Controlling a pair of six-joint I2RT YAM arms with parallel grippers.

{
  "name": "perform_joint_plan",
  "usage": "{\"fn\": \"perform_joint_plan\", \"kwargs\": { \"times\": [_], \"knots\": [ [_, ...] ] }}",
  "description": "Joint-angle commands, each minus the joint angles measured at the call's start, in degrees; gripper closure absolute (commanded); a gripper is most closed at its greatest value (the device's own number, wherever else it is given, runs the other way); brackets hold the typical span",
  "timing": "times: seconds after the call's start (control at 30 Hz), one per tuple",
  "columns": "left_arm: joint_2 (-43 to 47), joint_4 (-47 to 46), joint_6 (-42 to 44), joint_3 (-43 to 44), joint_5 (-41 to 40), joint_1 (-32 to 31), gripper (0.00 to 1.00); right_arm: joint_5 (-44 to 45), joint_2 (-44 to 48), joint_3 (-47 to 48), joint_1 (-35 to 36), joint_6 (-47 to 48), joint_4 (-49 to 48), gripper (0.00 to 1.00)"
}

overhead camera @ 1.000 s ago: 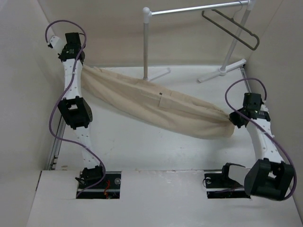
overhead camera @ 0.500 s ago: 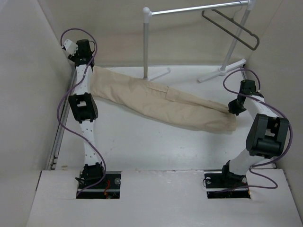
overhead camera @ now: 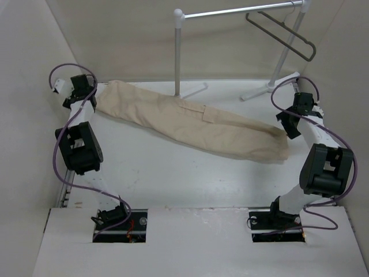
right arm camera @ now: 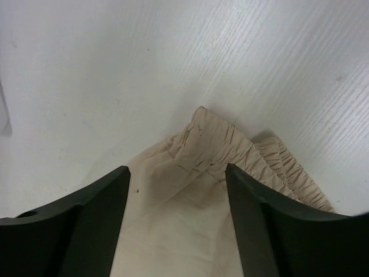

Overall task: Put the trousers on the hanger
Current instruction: Fold the trousers at the center of the board.

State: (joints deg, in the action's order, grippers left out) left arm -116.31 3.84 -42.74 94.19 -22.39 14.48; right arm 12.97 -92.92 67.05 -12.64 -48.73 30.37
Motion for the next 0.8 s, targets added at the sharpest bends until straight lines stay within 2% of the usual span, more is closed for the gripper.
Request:
{"fn": "perform_joint_plan", "kwargs": {
  "times": [0.0,0.1,0.2,0.53,0.67,0.73,0.77],
  "knots": [
    [9.07,-6.64,-7.43,-14.09,5.68,2.7,0.29,-0.14,7.31,-2.08,0.03,2.94,-4.44,0.21],
    [10.4,-14.18,-8.85,-21.93,15.85,4.11,0.28,-0.49,11.61,-5.6,0.38,2.5,-5.93,0.16],
    [7.26,-19.3,-10.95,-22.48,22.55,4.2,0.28,-1.54,15.04,-8.15,1.69,0.92,-6.29,0.16],
    [-7.86,-17.29,-16.76,-10.8,24.94,2.53,0.31,-1.98,27.7,-16.15,5.74,0.21,-4.88,0.17],
    [-12.0,-16.76,-18.6,-7.71,25.2,1.65,0.41,-1.55,31.92,-20.71,5.57,-1.01,-3.92,0.22],
    [-12.97,-17.02,-19.48,-7.44,25.12,1.3,0.57,-1.55,33.24,-23.09,5.04,-2.15,-3.04,0.34],
    [-12.98,-17.19,-19.57,-7.88,24.59,1.3,0.64,-1.81,33.33,-24.23,4.34,-3.12,-2.78,0.43]
  ]
}}
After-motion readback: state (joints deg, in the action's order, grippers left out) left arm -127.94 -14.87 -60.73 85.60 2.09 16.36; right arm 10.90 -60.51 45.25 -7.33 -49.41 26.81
